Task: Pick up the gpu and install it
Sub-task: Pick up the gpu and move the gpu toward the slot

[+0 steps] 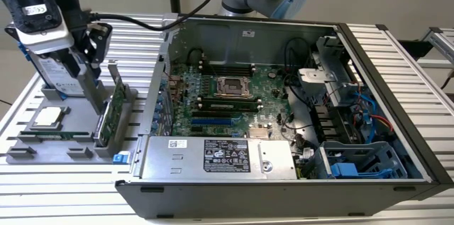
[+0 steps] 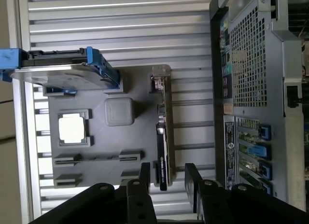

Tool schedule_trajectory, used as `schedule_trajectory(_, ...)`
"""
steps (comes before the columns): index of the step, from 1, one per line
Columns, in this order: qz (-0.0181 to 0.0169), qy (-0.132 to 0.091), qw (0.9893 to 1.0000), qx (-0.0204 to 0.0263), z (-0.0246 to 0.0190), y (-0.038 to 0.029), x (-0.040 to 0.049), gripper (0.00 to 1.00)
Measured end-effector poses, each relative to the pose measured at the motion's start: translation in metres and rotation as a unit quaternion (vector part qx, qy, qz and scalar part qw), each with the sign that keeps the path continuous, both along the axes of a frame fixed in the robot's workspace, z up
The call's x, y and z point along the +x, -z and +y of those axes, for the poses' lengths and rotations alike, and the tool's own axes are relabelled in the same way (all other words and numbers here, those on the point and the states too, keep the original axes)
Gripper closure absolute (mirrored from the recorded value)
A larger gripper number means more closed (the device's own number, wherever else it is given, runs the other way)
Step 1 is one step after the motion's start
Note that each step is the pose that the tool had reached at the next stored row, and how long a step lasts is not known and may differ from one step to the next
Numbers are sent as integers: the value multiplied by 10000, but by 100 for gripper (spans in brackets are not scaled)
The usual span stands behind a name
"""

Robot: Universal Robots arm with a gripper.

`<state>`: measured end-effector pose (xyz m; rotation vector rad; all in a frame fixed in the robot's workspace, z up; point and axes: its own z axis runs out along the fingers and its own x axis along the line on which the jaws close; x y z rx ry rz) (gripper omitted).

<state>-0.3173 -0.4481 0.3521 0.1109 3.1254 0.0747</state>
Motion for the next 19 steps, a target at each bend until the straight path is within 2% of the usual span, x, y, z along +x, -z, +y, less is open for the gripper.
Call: schedule_trajectory(19, 0, 1, 10000, 0, 1, 106, -1, 0)
